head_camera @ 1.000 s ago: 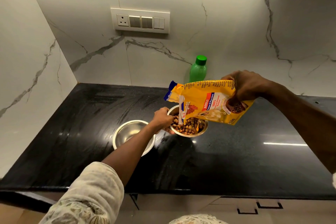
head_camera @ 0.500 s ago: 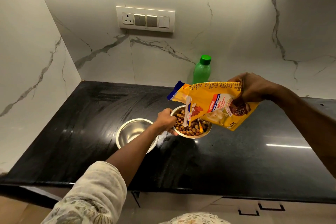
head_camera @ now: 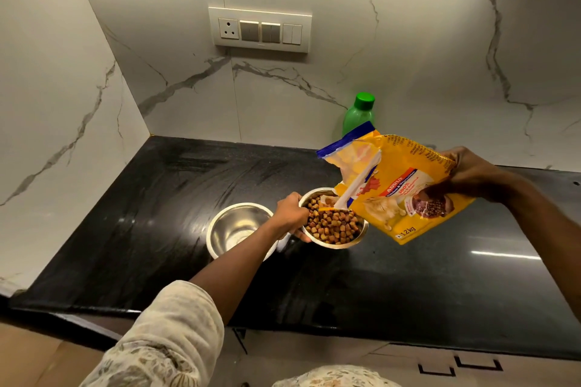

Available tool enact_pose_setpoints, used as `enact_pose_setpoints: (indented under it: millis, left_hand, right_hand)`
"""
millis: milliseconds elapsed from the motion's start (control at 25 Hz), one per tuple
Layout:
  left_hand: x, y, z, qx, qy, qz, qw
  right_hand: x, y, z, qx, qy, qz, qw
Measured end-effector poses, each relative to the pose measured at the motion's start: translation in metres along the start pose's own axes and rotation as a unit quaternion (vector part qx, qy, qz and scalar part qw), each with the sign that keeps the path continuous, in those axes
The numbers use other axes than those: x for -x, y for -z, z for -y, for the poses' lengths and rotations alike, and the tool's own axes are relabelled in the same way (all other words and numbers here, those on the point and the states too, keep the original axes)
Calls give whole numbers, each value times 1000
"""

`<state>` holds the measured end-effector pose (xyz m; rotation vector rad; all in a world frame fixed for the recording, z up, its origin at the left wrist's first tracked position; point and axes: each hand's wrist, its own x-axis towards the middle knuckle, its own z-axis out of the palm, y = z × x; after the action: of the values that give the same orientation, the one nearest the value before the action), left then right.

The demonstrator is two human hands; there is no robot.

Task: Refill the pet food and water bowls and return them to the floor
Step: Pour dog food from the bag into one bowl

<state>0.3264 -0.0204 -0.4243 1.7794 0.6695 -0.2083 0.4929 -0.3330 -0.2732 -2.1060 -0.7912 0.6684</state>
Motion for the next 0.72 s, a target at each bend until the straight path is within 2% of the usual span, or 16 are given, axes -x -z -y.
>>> enact_pose_setpoints:
  millis: [240, 360, 400, 440, 520, 560, 600, 680, 720]
  left_hand:
    - [-3, -11, 14, -24, 8, 0, 1000]
    - [-6, -9, 15, -59, 38, 25, 997]
    - [-7, -7, 12, -122, 34, 31, 991]
    - [-7, -6, 9, -233, 9, 22, 972]
    - [-8, -9, 4, -415, -71, -52, 905]
    - [-7, -11, -1, -426, -114, -73, 894]
    - [-8, -12, -4, -402, -151, -62, 901]
    - [-2, -12, -14, -292, -179, 56, 938]
    - [3, -12, -18, -209, -164, 130, 955]
  right_hand:
    - [3, 5, -31, -62, -4, -5, 998]
    - [4, 0, -46, -109, -6, -21, 994]
    - [4, -2, -51, -123, -10, -26, 992]
    - [4, -5, -54, -141, -13, -30, 989]
    - [4, -11, -60, -186, -12, -43, 981]
    - [4, -15, -63, -206, -10, -49, 977]
    - [4, -19, -66, -226, -8, -54, 973]
    - [2, -30, -72, -266, 5, -57, 962]
    - [0, -35, -74, -282, 14, -57, 958]
